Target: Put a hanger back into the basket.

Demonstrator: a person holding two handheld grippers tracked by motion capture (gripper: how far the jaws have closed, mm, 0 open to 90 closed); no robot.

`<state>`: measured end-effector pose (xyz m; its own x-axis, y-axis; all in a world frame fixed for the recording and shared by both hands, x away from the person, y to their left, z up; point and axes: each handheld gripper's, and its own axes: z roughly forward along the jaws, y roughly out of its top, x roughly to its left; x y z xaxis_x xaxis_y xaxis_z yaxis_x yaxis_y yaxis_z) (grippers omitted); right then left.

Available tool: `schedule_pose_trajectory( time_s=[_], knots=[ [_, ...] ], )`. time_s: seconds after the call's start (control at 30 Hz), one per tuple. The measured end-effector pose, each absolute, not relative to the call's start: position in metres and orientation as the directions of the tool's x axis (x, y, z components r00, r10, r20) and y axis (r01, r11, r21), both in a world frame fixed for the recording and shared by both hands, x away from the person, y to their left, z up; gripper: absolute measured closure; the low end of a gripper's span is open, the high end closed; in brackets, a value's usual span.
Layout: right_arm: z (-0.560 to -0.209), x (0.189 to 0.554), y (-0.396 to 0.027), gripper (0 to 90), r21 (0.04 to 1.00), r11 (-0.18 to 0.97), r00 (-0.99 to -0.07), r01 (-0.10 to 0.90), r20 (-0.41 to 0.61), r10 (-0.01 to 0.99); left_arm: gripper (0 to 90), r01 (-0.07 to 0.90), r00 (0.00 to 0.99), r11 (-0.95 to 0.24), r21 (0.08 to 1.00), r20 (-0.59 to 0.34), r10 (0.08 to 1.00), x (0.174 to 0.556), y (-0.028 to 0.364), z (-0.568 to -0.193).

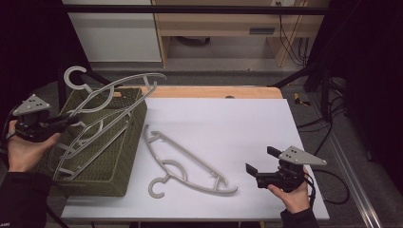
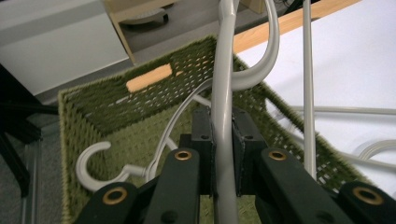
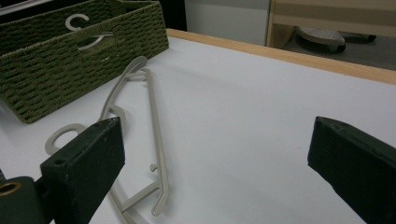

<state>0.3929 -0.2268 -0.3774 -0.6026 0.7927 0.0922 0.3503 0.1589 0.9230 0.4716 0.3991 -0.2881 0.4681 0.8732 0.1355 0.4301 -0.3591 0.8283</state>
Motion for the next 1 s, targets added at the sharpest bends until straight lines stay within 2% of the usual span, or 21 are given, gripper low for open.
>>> schedule_pose_trajectory(
  time_s=[0.57,1.0],
  knots=[
    [-0.378,0.394,-0.226,3.7,0.921,0.163,-0.602,0.353,0.09,0.794,81.6,0.53,0.36,-0.333,0.78,0.149,0.921,0.476,0.446,-0.321],
    [-0.379,0.393,-0.226,3.5,0.921,0.163,-0.601,0.355,0.091,0.794,81.6,0.546,0.322,-0.328,0.771,0.168,0.932,0.475,0.456,-0.328]
  ],
)
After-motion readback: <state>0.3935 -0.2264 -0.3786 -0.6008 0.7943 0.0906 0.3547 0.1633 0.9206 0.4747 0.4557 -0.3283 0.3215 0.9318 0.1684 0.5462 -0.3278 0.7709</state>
